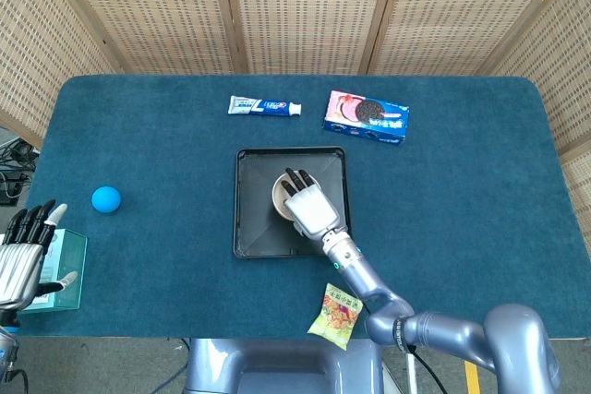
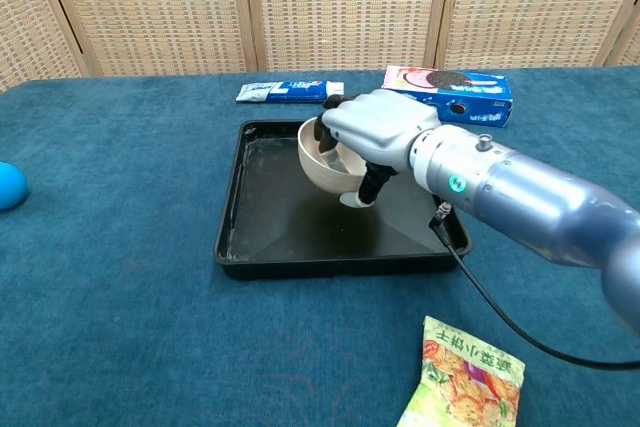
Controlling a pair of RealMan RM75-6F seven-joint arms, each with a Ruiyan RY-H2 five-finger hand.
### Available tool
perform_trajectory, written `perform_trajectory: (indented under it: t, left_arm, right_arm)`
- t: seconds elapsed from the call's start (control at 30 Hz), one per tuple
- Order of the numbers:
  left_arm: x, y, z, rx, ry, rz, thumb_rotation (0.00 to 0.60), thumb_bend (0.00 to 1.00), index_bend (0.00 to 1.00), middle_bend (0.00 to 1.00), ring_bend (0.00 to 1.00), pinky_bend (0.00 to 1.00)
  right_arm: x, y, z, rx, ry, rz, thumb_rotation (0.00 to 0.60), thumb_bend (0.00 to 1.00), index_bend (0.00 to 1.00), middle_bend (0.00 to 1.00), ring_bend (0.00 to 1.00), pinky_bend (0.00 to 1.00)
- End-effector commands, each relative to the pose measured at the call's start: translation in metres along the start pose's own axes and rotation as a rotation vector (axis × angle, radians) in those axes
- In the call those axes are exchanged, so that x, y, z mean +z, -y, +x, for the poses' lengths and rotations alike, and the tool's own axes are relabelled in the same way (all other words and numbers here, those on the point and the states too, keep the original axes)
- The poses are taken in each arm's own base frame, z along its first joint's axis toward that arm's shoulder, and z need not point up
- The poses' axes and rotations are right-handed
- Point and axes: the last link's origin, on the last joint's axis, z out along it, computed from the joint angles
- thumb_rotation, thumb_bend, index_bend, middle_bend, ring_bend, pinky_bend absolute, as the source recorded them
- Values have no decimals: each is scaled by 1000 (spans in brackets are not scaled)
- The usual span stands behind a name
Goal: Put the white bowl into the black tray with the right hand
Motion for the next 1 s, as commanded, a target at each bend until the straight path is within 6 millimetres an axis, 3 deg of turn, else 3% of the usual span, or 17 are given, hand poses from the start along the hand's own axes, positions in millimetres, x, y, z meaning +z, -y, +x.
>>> perform_trajectory:
  t: [0.03, 0.2, 0.37, 0.57, 0.77, 1.0]
  left_arm:
    - [1, 1, -1, 0, 7, 1, 600, 0, 0, 0, 0, 0]
    - [2, 2, -3, 6, 23, 5, 600, 0, 0, 0, 0, 0]
    - [2, 0, -4, 9, 25, 1, 600, 0, 0, 0, 0, 0]
    - [0, 0, -2, 10, 18, 2, 600, 0, 0, 0, 0, 0]
    - [-1, -1, 0, 10, 5, -1, 600, 0, 0, 0, 0, 0]
    - [-4, -3, 5, 6, -24, -7, 600, 0, 0, 0, 0, 0]
  right_arm:
    - [4, 1, 0, -12, 0, -7, 600, 456, 707, 290, 63, 183]
    - [4, 2, -2, -21, 9, -5, 600, 335, 584, 181, 41, 164]
    - [2, -3, 5, -47, -17, -18, 600, 255, 333, 30, 0, 122]
    - [-13, -21, 24, -93, -60, -66, 600, 245, 215, 0, 0, 94]
    - [-47, -53, 51, -143, -126, -157, 600, 244, 131, 0, 0, 64]
    - [-100, -85, 62, -130, -168, -250, 600, 240, 20, 0, 0, 3]
